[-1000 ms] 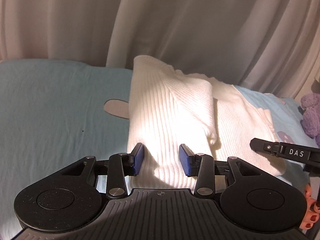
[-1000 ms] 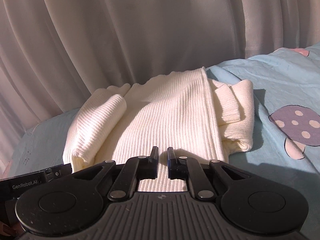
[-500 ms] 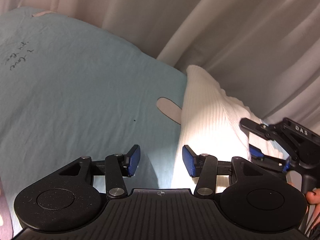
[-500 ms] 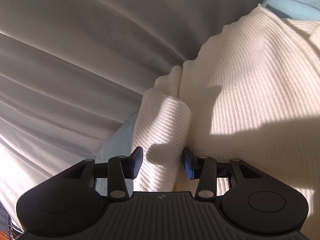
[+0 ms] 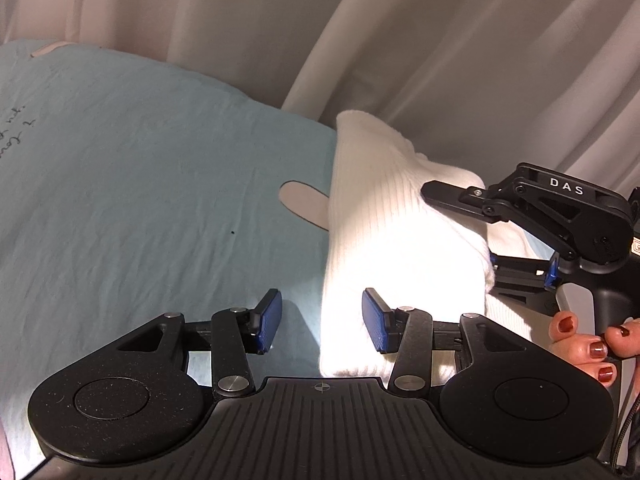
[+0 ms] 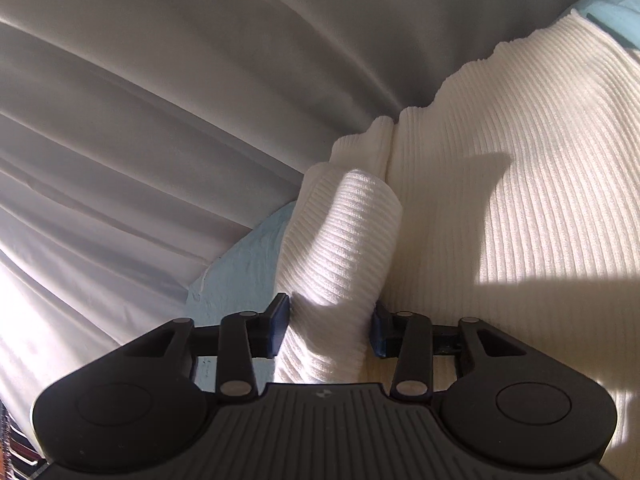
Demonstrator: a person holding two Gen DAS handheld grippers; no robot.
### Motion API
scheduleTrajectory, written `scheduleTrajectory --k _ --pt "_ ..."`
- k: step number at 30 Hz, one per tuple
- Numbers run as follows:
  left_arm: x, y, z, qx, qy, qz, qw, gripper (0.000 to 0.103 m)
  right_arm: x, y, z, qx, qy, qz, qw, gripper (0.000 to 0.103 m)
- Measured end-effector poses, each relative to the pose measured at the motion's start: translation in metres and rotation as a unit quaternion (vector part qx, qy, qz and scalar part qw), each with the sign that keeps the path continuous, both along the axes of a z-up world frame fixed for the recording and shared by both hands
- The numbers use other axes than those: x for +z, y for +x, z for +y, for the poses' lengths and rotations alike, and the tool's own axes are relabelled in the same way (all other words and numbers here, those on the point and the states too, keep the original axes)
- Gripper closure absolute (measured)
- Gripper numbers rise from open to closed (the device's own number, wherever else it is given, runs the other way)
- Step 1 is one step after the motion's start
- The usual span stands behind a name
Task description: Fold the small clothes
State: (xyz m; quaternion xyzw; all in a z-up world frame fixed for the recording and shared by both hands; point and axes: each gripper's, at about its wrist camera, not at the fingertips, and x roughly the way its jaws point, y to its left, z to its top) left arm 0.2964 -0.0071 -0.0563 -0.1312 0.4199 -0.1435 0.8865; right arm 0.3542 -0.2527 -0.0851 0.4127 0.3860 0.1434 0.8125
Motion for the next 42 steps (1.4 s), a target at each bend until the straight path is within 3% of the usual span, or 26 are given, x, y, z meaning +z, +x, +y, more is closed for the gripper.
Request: scheduleTrajectory --k 2,5,9,14,16,19,22,24,29,31,35,37,38,40,42 --pt "0.001 0.001 -0.003 -0.003 0.003 0.0 1.0 0.055 0.002 -0.001 0.004 -0.001 -0.035 -0.007 0.999 0.088" --pt "0.008 -0.003 -0.004 -0.003 0.002 -0.006 1.0 0.055 0.021 -0.009 0.011 0.004 -0.113 -0.043 0.993 0.092" --pt "0.026 -0.012 -0.006 -0.015 -0.009 -0.027 0.9995 0.054 0.053 -0.034 0.006 -0.016 -0.226 -0.104 0.969 0.093" --pt "0.026 -0.016 -0.021 -0.05 -0.018 -0.024 0.9983 0.053 0.049 -0.057 -0.023 -0.052 -0.332 -0.082 0.938 0.094" --pt "0.019 -0.016 -0.033 -0.069 -0.017 -0.011 0.9974 0.053 0.033 -0.056 -0.039 -0.05 -0.316 -0.043 0.946 0.093" --pt "0.014 -0.019 -0.047 -0.084 -0.002 -0.011 0.9964 0.053 0.025 -0.064 -0.061 -0.067 -0.247 -0.048 0.965 0.086" --pt "0.016 -0.022 -0.047 -0.082 0.002 -0.012 0.9966 0.054 0.024 -0.084 -0.077 -0.084 -0.189 -0.062 0.976 0.078" --pt "0.018 -0.024 -0.044 -0.081 0.0 -0.011 0.9966 0.054 0.018 -0.1 -0.083 -0.09 -0.142 -0.06 0.984 0.061" --pt "0.024 -0.04 -0.039 -0.09 0.002 -0.012 0.9959 0.053 -0.008 -0.133 -0.084 -0.081 -0.011 -0.04 0.996 0.05" --pt "0.023 -0.047 -0.039 -0.101 0.001 -0.009 0.9948 0.052 -0.02 -0.134 -0.08 -0.072 0.024 -0.024 0.997 0.049" --pt "0.018 -0.057 -0.051 -0.131 0.014 -0.001 0.9913 0.051 -0.023 -0.127 -0.07 -0.067 0.037 -0.024 0.997 0.05" --pt "0.014 -0.057 -0.061 -0.138 0.031 0.0 0.99 0.051 -0.022 -0.122 -0.064 -0.065 0.022 -0.02 0.997 0.068" --pt "0.011 -0.056 -0.065 -0.136 0.038 -0.002 0.99 0.051 -0.022 -0.117 -0.061 -0.064 0.007 -0.016 0.998 0.086" --pt "0.006 -0.052 -0.071 -0.123 0.053 0.0 0.991 0.051 -0.013 -0.116 -0.057 -0.067 -0.028 -0.023 0.997 0.089" --pt "0.006 -0.049 -0.072 -0.104 0.062 0.0 0.9927 0.051 0.007 -0.13 -0.057 -0.073 -0.067 -0.093 0.991 0.09"
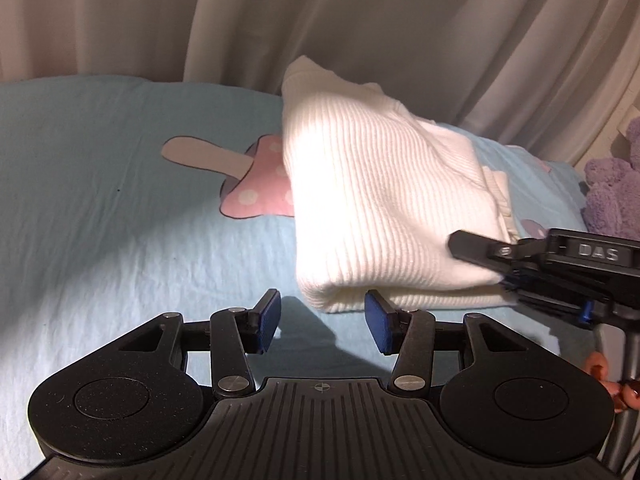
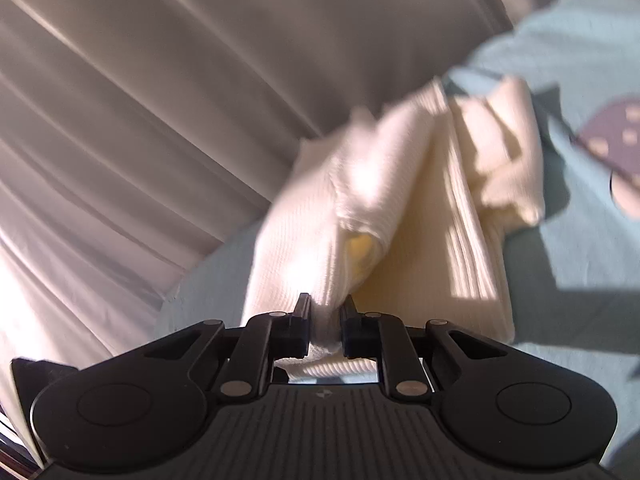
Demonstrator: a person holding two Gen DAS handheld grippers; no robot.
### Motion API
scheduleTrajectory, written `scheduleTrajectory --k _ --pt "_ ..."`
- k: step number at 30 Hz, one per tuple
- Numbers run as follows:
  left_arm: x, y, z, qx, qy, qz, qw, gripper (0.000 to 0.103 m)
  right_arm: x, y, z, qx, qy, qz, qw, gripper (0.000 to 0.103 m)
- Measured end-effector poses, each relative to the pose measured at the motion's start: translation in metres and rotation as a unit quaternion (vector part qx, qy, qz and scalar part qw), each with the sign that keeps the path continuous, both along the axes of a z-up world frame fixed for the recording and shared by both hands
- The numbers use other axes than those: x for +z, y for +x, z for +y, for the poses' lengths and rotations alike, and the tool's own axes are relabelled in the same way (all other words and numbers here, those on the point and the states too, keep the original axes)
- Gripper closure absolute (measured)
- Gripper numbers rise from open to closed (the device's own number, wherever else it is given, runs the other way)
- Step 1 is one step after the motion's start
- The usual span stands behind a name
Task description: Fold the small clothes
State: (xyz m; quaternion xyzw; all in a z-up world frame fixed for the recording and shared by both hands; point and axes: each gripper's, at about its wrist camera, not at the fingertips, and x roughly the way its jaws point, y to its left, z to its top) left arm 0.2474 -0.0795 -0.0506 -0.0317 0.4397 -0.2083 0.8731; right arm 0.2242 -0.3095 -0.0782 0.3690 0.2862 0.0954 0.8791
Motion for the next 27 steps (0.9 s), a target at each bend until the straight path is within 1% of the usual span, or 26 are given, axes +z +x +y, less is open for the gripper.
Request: scheduleTrajectory --k 1,2,3,4,5,6,7,8,10,11,12,14,17,19,21,22,25,27 --pt "0.001 0.001 0.001 0.012 0.005 -0.001 0.9999 0.051 0.01 -0.008 -0.001 -0.005 -0.033 -0.028 0.999 0.09" --pt "0.002 0.001 0.004 0.024 0.009 -0.002 0.9997 0.051 0.016 -0.011 0.0 -0.012 -0.072 -0.028 0.997 0.09" --pt "0.003 0.002 0.007 0.032 0.008 0.002 0.9994 0.05 0.015 -0.01 -0.001 -0.012 -0.101 -0.014 0.995 0.091" --pt "0.002 0.004 0.01 0.036 0.003 0.01 0.9993 0.05 0.011 -0.006 -0.002 -0.009 -0.12 0.007 0.993 0.093" --pt "0.0 0.005 0.012 0.039 -0.001 0.021 0.999 0.05 0.004 -0.001 -0.005 -0.009 -0.13 0.039 0.991 0.097" --pt "0.001 0.004 0.013 0.041 -0.003 0.019 0.999 0.05 -0.002 0.003 -0.008 -0.006 -0.128 0.066 0.99 0.096" --pt "0.002 0.003 0.014 0.039 0.0 0.021 0.999 0.05 -0.005 0.005 -0.014 -0.004 -0.11 0.076 0.991 0.096" --pt "0.003 0.002 0.015 0.036 -0.001 0.022 0.9991 0.05 -0.006 0.003 -0.022 -0.012 -0.082 0.069 0.994 0.096" --pt "0.006 -0.001 0.02 0.027 -0.012 0.027 0.9992 0.05 -0.007 0.001 -0.034 -0.031 -0.032 0.049 0.998 0.079" --pt "0.008 -0.001 0.022 0.023 -0.018 0.029 0.9992 0.05 -0.007 0.002 -0.041 -0.037 -0.01 0.043 0.998 0.064" --pt "0.011 -0.003 0.024 0.019 -0.024 0.029 0.9991 0.05 -0.008 0.006 -0.047 -0.043 0.01 0.036 0.998 0.06" --pt "0.018 -0.006 0.028 0.014 -0.035 0.019 0.9991 0.05 -0.012 0.018 -0.058 -0.044 0.045 0.034 0.997 0.06" --pt "0.027 -0.006 0.029 0.019 -0.043 -0.006 0.9989 0.05 -0.022 0.044 -0.066 -0.039 0.079 0.051 0.995 0.06" --pt "0.027 -0.001 0.026 0.026 -0.038 -0.01 0.9989 0.049 -0.03 0.061 -0.069 -0.033 0.104 0.065 0.992 0.06" --pt "0.024 0.004 0.021 0.028 -0.044 -0.015 0.9985 0.049 -0.035 0.071 -0.07 -0.023 0.129 0.071 0.989 0.059" --pt "0.023 0.006 0.018 0.027 -0.047 -0.015 0.9984 0.05 -0.035 0.076 -0.068 -0.019 0.132 0.072 0.989 0.059" --pt "0.017 0.011 0.009 0.017 -0.055 -0.011 0.9983 0.05 -0.032 0.089 -0.059 0.001 0.11 0.075 0.991 0.059" --pt "0.014 0.013 0.004 0.01 -0.057 -0.005 0.9983 0.05 -0.032 0.094 -0.057 0.006 0.108 0.081 0.991 0.059"
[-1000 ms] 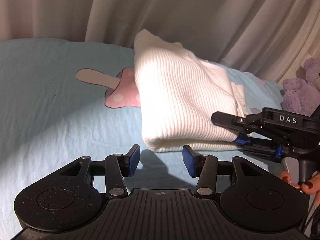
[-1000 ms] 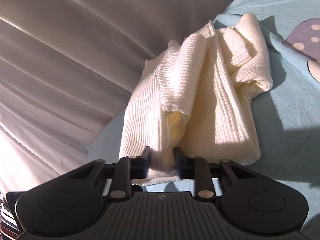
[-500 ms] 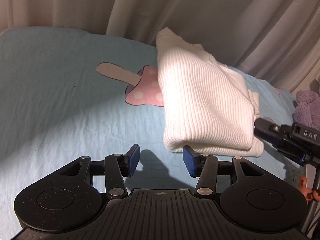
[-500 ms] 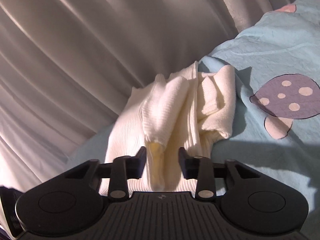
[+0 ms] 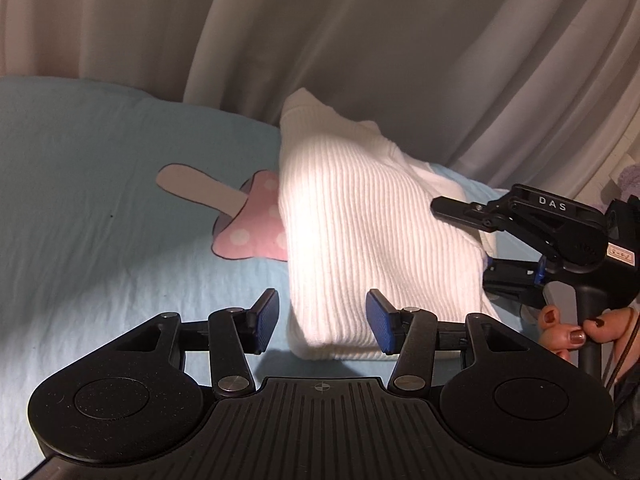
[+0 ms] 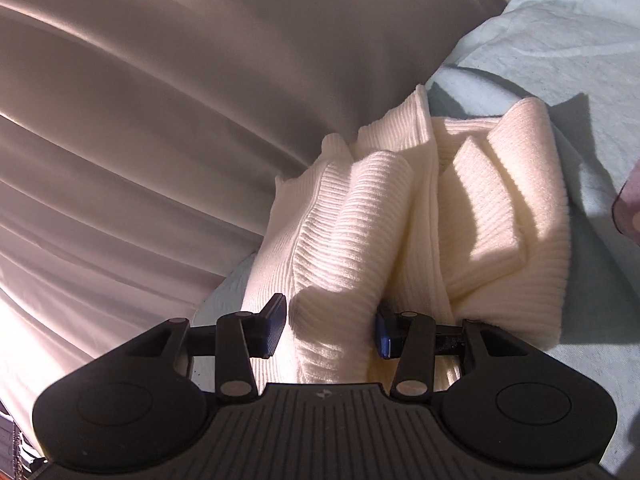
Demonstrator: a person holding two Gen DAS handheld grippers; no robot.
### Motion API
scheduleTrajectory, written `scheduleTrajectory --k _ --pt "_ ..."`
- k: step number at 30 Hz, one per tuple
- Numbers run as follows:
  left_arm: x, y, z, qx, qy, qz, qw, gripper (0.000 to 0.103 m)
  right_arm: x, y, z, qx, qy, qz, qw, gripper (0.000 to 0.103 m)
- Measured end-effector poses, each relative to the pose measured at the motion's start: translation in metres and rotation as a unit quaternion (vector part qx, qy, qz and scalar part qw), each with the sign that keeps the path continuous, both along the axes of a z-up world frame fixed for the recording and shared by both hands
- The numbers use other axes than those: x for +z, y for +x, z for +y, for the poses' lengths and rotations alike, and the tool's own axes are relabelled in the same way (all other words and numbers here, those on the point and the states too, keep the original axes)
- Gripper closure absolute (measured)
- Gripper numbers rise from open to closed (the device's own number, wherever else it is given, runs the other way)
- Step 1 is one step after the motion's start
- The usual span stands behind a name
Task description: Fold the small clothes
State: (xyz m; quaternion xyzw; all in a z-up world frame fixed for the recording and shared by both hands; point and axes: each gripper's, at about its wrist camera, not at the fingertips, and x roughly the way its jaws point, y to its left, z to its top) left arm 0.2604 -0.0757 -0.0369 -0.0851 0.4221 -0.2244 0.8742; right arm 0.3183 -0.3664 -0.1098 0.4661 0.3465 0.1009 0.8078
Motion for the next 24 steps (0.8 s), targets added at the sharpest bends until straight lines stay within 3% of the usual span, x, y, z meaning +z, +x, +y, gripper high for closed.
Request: scheduleTrajectory --k 5,8,11,13,15,17,18,20,24 --pt "-0.002 -0.005 -0.003 -0.007 0.009 -0.001 0.9999 0.049 0.025 -0.005 0.007 0.013 -0.047 -0.017 0.999 0.059" --pt "-0.002 -0.007 -0.001 -0.004 0.01 -0.002 0.9999 0.049 0.024 -0.007 0.009 0.023 -0.035 -0.024 0.999 0.06" --pt "-0.003 -0.009 -0.003 -0.005 0.017 -0.004 0.9998 0.048 0.012 0.007 0.012 0.031 -0.026 -0.002 0.999 0.062" --pt "-0.003 -0.011 -0.005 -0.006 0.021 -0.008 0.9997 0.046 0.005 0.015 0.015 0.03 -0.022 0.004 0.999 0.068" --pt "-0.002 -0.013 -0.008 -0.01 0.026 -0.014 0.9995 0.045 0.008 0.019 0.019 0.027 -0.035 0.004 0.999 0.083" --pt "-0.001 -0.016 -0.01 -0.016 0.04 -0.022 0.9988 0.045 0.019 0.021 0.03 0.037 -0.089 -0.007 0.995 0.09" --pt "-0.001 -0.017 -0.011 -0.019 0.046 -0.024 0.9985 0.045 0.026 0.019 0.037 0.044 -0.13 -0.019 0.99 0.092" --pt "0.001 -0.019 -0.012 -0.022 0.051 -0.023 0.9982 0.045 0.047 0.012 0.057 0.057 -0.249 -0.048 0.966 0.093" --pt "0.006 -0.021 -0.013 -0.027 0.055 -0.031 0.9976 0.045 0.074 -0.009 0.071 0.047 -0.388 -0.077 0.917 0.093"
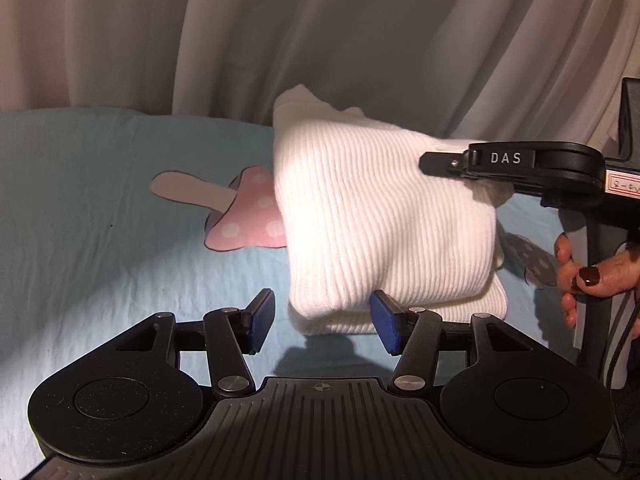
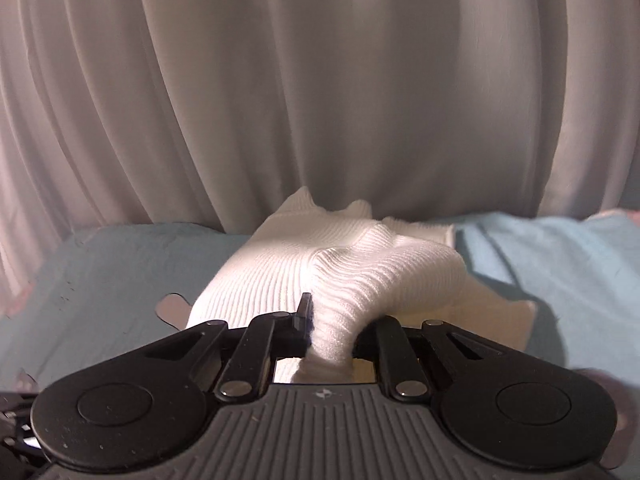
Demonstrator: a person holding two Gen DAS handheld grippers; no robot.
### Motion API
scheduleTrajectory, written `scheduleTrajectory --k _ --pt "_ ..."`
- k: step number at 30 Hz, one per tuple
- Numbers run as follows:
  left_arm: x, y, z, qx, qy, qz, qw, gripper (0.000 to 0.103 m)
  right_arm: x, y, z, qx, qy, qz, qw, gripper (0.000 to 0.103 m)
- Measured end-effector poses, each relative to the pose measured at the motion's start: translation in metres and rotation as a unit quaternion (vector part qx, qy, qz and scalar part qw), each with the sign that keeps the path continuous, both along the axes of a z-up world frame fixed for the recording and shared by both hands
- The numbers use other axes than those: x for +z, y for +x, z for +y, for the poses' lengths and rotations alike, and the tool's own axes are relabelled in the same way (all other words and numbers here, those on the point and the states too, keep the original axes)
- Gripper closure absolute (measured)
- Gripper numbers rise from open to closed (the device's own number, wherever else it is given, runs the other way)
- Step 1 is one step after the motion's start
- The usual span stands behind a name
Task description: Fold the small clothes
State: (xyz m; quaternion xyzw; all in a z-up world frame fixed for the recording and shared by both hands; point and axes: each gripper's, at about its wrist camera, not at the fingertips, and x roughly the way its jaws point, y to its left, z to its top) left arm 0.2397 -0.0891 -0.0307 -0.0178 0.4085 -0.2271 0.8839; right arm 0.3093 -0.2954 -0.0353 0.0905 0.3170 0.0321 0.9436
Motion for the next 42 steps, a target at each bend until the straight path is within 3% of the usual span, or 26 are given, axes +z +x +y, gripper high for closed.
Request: scheduleTrajectory --k 2,5,7,9,11,15,16,19,23,28,32,34,36,37,38,39,40,42 --pt "0.0 -0.002 -0.003 -0.007 0.003 -0.004 1.0 0.044 0.0 -0.011 -0.003 -0.019 -0.05 0.002 0.999 0.093" --pt "-0.006 -0.002 -0.012 -0.015 0.012 0.006 0.9998 0.044 -0.017 -0.005 -0.01 -0.021 -0.078 0.035 0.996 0.09" --pt "-0.01 0.0 -0.017 -0.015 0.019 0.014 0.9996 0.045 -0.025 -0.004 -0.018 -0.035 -0.068 0.052 0.996 0.085" --pt "-0.012 0.002 -0.018 -0.012 0.021 0.015 0.9996 0.045 -0.018 -0.018 -0.031 -0.053 -0.009 0.049 0.997 0.075" --pt "-0.014 0.003 -0.017 -0.008 0.025 0.016 0.9995 0.045 -0.013 -0.034 -0.042 -0.061 0.052 0.042 0.996 0.073" --pt "-0.012 0.009 -0.015 0.001 0.019 0.02 0.9996 0.045 -0.023 -0.083 -0.065 -0.068 0.194 0.048 0.977 0.07" --pt "-0.012 0.01 -0.016 -0.002 0.02 0.019 0.9996 0.045 -0.03 -0.092 -0.068 -0.069 0.235 0.052 0.968 0.069" --pt "-0.014 0.014 -0.024 -0.01 0.028 0.015 0.9994 0.046 -0.059 -0.106 -0.069 -0.067 0.372 0.073 0.923 0.067" --pt "-0.011 0.016 -0.028 -0.005 0.006 0.014 0.9999 0.049 -0.086 -0.107 -0.056 -0.081 0.48 0.077 0.87 0.06" --pt "-0.004 0.017 -0.026 0.008 -0.037 0.006 0.9993 0.049 -0.107 -0.1 -0.043 -0.111 0.566 0.07 0.814 0.051" --pt "0.001 0.021 -0.023 0.019 -0.066 0.015 0.9975 0.049 -0.118 -0.091 -0.031 -0.114 0.611 0.064 0.781 0.049" --pt "0.003 0.022 -0.023 0.02 -0.072 0.017 0.9971 0.049 -0.122 -0.086 -0.026 -0.122 0.622 0.051 0.772 0.049" --pt "0.003 0.022 -0.023 0.019 -0.073 0.016 0.997 0.049 -0.123 -0.082 -0.022 -0.133 0.622 0.044 0.771 0.052" --pt "0.003 0.021 -0.024 0.018 -0.072 0.014 0.9971 0.049 -0.122 -0.081 -0.02 -0.135 0.617 0.041 0.774 0.061" --pt "0.003 0.02 -0.024 0.017 -0.07 0.013 0.9973 0.049 -0.118 -0.078 -0.019 -0.14 0.597 0.037 0.789 0.081" --pt "0.003 0.019 -0.024 0.015 -0.065 0.012 0.9977 0.049 -0.112 -0.076 -0.02 -0.147 0.568 0.035 0.809 0.093" --pt "0.002 0.019 -0.025 0.013 -0.058 0.012 0.9981 0.048 -0.104 -0.075 -0.02 -0.154 0.529 0.03 0.834 0.093" --pt "-0.001 0.018 -0.029 0.006 -0.037 0.018 0.9991 0.046 -0.078 -0.079 -0.018 -0.164 0.407 0.007 0.899 0.095"
